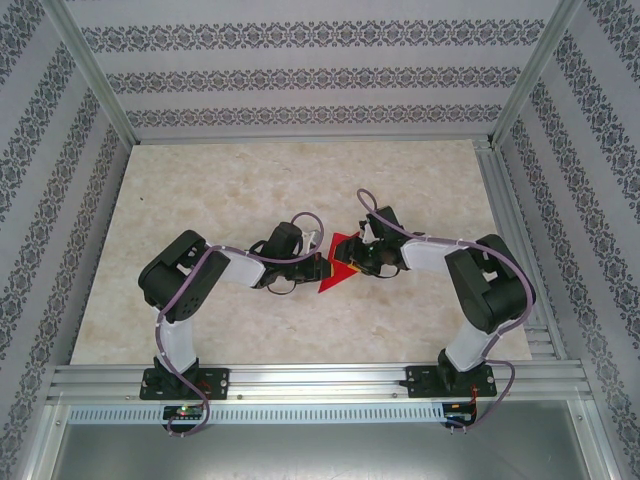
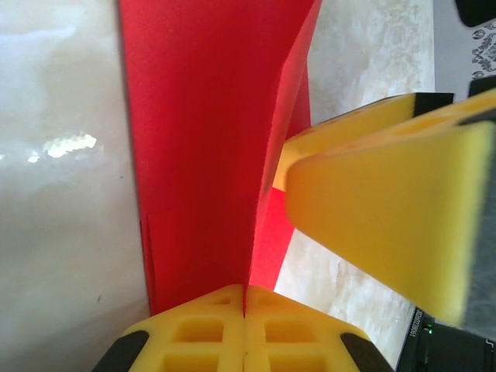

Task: Fold a paper plane with a square sheet of paper (pick it up from the middle)
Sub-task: Fourth fold the wing at the center of the table.

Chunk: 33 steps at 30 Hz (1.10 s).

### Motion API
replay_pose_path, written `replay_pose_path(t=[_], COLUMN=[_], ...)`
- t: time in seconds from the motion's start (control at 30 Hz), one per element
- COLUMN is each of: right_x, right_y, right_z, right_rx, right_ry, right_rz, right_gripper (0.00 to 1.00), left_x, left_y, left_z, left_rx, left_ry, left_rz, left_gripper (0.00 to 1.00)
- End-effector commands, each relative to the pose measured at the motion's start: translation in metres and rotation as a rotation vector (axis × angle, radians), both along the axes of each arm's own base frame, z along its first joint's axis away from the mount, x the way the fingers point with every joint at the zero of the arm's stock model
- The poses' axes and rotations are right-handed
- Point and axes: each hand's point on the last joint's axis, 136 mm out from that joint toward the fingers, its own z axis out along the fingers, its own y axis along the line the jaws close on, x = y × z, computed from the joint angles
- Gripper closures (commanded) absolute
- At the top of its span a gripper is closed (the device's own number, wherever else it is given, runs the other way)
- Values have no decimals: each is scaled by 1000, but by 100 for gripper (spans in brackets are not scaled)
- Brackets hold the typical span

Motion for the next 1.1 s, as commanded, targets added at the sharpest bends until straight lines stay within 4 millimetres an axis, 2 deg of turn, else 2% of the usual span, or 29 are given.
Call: replay_pose_path(t=[0.0,0.13,0.37,0.53,0.7,0.9,1.07], right_x=[5,7,1,-5,-8,-11,-13], right_y=[0,-4,-23,-32,-35,-38,-39], right_z=[-5,-15,-34,-45,-50,-55,-58], right_rx=[-48,-106,-205,-237,-247,-259,-263], right_ry=[-12,10,80,143,171,196,211], right_rz=[9,-9,-102,-159,-182,-193,-195], right_gripper=[48,51,54,53,53,52,52], left_x=[10,11,14,10,3,-5,-8], left_y=[-7,-6,9,16,19,11,10], left_z=[14,13,22,27,20,9,3], left_rx=[-49,-48,-14,46,96,143,166], left_ry=[-26,-34,-136,-226,-248,-245,-241], left_rz=[-2,5,71,99,89,45,28], left_gripper=[92,90,70,65,64,65,68])
